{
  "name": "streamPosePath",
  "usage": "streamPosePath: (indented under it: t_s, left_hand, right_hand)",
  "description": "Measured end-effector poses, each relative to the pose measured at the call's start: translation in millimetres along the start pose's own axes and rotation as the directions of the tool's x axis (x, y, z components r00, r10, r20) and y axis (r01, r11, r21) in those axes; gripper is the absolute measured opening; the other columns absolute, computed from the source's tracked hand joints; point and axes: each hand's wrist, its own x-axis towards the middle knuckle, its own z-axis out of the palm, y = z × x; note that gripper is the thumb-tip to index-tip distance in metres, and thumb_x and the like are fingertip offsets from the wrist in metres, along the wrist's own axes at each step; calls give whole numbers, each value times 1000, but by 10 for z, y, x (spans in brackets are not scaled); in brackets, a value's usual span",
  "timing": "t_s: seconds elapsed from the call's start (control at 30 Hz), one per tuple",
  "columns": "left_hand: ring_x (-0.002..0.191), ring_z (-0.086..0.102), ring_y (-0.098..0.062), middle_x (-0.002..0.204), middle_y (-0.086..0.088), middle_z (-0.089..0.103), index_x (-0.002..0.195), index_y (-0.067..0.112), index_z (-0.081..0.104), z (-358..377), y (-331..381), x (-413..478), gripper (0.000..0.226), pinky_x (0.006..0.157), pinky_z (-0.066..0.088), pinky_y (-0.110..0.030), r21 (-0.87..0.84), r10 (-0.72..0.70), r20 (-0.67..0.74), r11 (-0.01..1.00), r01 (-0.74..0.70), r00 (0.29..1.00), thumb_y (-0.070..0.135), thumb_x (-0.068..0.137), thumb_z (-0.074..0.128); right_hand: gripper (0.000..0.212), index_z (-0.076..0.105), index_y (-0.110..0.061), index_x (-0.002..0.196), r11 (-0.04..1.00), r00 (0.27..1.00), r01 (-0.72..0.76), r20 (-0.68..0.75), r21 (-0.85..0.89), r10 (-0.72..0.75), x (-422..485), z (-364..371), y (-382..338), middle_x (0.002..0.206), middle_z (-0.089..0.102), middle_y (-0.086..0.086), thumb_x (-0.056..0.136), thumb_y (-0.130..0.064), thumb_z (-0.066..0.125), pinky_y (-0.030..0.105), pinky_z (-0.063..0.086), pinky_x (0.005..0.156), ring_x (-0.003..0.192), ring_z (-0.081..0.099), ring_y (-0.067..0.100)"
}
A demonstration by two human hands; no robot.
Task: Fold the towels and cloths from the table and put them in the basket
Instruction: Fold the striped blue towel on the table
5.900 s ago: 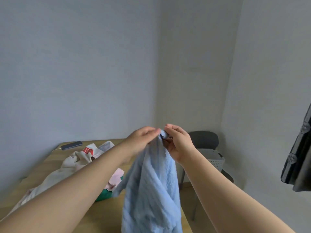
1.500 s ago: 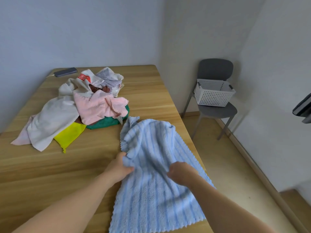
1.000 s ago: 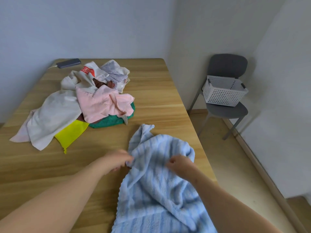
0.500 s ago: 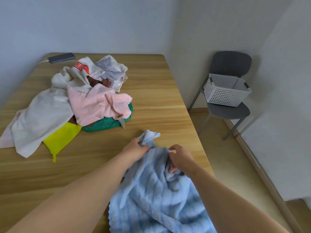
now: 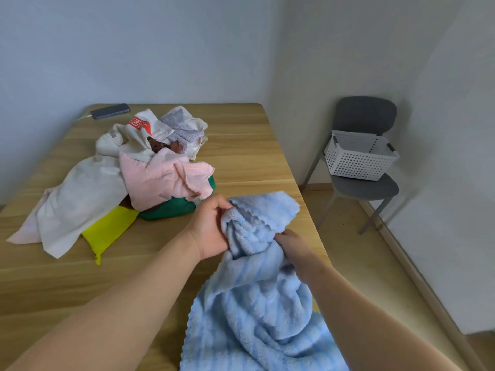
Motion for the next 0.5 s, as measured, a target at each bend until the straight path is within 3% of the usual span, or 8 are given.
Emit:
streamPosePath:
  t_s: [0.1,0.17,0.23,0.3,0.37,0.43,0.5]
  left_hand:
    - [74,66,-28,79,-17,68,77,0,69,119,80,-99,36,79,47,-39,37,28,-26,999,-27,999,16,64,40]
    - [72,64,-26,74,-15,67,81,2,64,152,115,-129,29,77,48,-36,74,46,-48,996,-43,998,15,72,39]
    - [65,63,-23,69,-11,66,80,5,60,174,161,-155,26,72,47,-32,123,69,-93,991,-57,993,14,84,36]
    - [67,60,-22,72,-11,64,81,7,58,157,218,-153,23,69,46,-30,178,133,-147,978,-106,980,14,89,38]
    - [69,56,-22,77,-12,60,80,11,56,98,289,-136,13,68,43,-29,380,294,-235,905,-191,926,15,87,46]
    - [65,49,-20,73,-7,53,73,18,54,4,368,-129,9,65,35,-29,680,498,-247,700,-218,831,24,79,56]
    - [59,40,-18,63,-1,45,68,23,54,-65,441,-138,13,57,27,-28,850,634,-174,483,-210,754,31,74,60]
  right_hand:
    - [48,56,-17,120,987,971,23,233,161,-61,-108,-12,-60,104,71,12,73,-11,62,41,55,81,96,68,31]
    - [33,61,-11,111,992,939,76,328,101,-105,-223,0,-104,94,72,9,80,1,57,36,56,78,85,69,23]
    - [16,66,-9,96,978,932,196,324,-72,-163,-341,20,-172,88,71,6,85,-1,59,32,58,77,80,68,16]
    - [10,64,-7,95,930,962,256,163,-263,-219,-387,-2,-224,91,67,9,88,-10,59,35,53,78,85,62,19]
    - [14,63,-6,88,898,962,217,-71,-382,-262,-370,-90,-255,84,64,11,90,-18,55,34,45,68,83,56,28]
    - [23,53,-14,69,889,924,170,-245,-426,-294,-356,-205,-281,68,55,2,90,-20,47,29,35,57,72,48,27]
    - [26,51,-18,68,892,880,131,-364,-432,-306,-357,-297,-348,70,55,0,91,-25,41,27,36,58,72,51,26]
